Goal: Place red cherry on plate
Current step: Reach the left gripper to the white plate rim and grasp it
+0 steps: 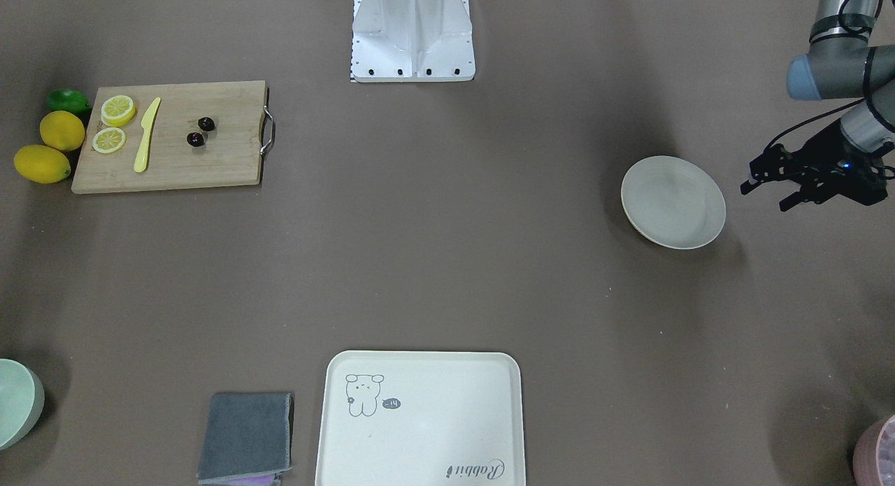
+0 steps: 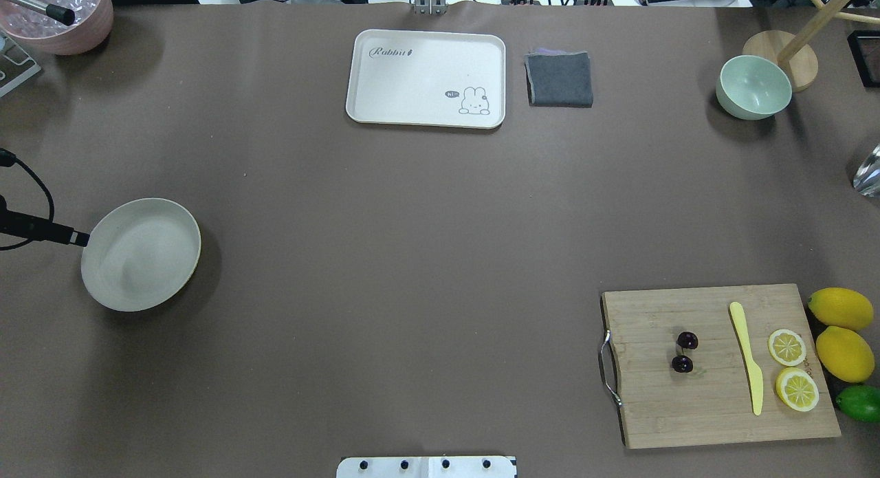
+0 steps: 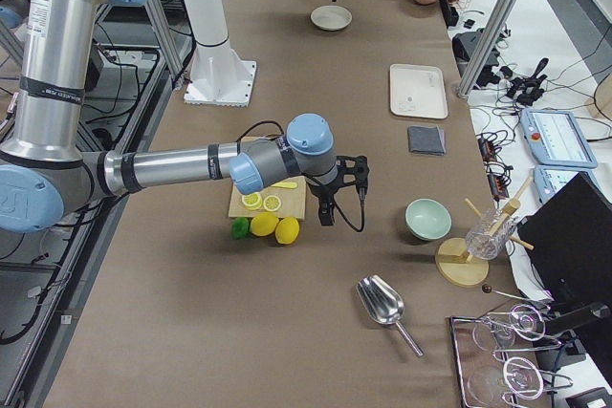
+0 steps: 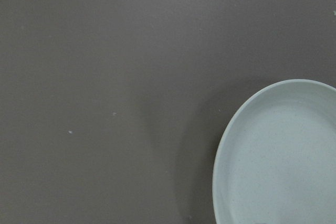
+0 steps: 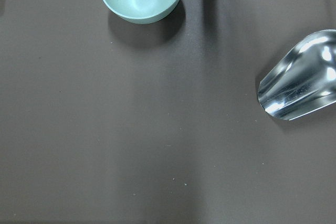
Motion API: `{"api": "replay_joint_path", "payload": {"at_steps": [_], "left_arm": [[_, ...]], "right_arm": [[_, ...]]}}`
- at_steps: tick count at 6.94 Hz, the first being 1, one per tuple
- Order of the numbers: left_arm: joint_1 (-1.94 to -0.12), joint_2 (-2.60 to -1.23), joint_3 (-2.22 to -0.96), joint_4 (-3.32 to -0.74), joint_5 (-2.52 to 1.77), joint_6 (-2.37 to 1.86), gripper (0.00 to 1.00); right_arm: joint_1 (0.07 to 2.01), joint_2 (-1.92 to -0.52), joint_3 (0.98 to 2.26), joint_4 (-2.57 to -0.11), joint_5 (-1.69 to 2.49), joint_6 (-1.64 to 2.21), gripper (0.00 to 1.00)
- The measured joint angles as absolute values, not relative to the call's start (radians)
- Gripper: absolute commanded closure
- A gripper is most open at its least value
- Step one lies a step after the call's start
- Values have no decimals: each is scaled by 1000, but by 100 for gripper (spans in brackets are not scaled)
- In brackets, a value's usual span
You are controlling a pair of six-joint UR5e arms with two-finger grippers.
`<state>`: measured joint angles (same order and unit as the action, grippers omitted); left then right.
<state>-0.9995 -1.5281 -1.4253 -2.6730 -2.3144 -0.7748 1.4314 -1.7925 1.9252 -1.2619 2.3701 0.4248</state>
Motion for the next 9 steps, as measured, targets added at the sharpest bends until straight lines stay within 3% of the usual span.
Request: {"api": "replay_joint_path", "payload": {"at_steps": [1, 2, 6, 9], "left_arm": [[-966, -1532, -1407, -2731, -2290, -848, 86], [-951, -1533, -1401, -2761, -2280, -894, 100], [-941, -1537, -1420, -2817, -2283, -939, 100], [-876, -1656, -1510, -2821, -2258, -1224, 100]], "right_arm": [[1431, -1798, 1925, -1259, 2370, 425, 0], [1431, -1802, 1926, -1258, 2370, 424, 0], [1431, -1825, 1928, -1225, 2370, 423, 0], [1431, -1834, 1928, -1214, 2370, 425, 0]]}}
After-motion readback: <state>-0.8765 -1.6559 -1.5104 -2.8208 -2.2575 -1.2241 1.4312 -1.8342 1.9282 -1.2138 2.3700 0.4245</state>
